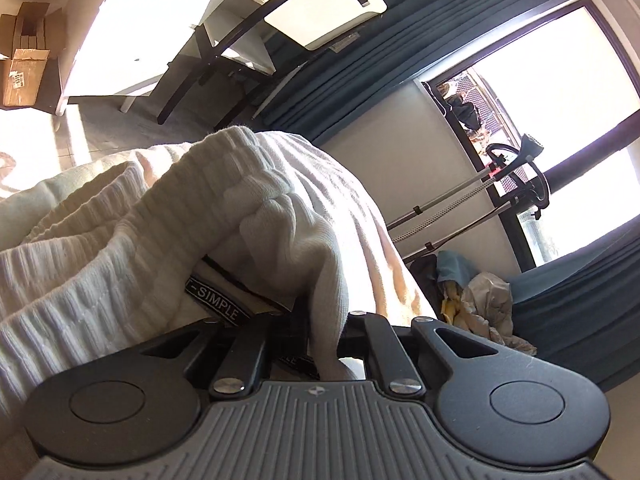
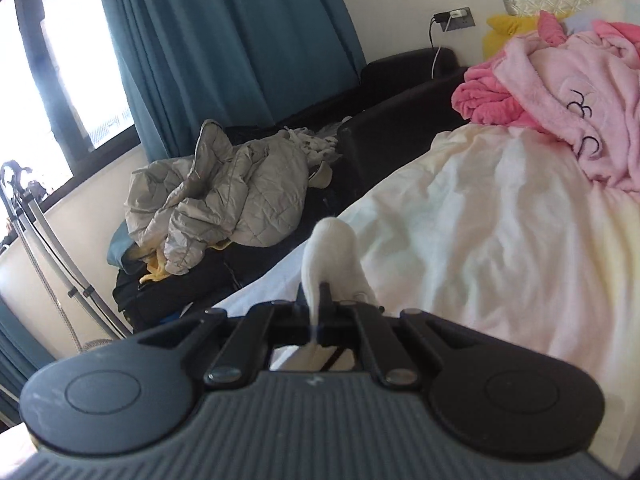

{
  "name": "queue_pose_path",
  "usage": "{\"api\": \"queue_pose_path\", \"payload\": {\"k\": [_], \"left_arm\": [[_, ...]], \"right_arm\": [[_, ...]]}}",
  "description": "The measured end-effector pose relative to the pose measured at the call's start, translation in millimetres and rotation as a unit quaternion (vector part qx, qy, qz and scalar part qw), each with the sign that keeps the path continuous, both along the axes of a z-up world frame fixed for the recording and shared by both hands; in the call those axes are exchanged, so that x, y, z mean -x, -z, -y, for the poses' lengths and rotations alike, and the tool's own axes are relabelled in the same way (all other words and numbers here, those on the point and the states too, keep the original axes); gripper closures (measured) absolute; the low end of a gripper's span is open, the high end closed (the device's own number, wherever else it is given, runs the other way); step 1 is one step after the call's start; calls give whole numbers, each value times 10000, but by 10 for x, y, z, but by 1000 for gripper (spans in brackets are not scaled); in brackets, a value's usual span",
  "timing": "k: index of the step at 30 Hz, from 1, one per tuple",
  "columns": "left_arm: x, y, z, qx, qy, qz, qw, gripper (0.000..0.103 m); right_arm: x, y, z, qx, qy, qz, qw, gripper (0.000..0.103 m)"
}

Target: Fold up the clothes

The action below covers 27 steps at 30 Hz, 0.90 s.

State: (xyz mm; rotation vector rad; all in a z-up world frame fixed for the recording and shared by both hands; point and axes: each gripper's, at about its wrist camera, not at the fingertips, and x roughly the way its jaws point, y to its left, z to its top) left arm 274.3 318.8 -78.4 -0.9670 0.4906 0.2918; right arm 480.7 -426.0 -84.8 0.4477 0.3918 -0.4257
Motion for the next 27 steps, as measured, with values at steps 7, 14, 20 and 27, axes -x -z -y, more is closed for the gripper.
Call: {"api": "queue_pose_path", "payload": {"k": [7,14,20,27], "left_arm": [[-281,9,17,-369,190,-429,9982,91],[11,-108,180,-408,180,-74,9990,55],[626,-84,598,64,63,916,9958,33],[1307,-102,784,551,-60,754,9956,30]], "right_arm": [[-525,517,-37,26,-249,-439,9987,98],[-168,339,48,-614,-672,-230,9956,60],[667,144,59,-1185,-831,2,9895,48],[1826,364,159,-2310,-520,291,9711,47]]}}
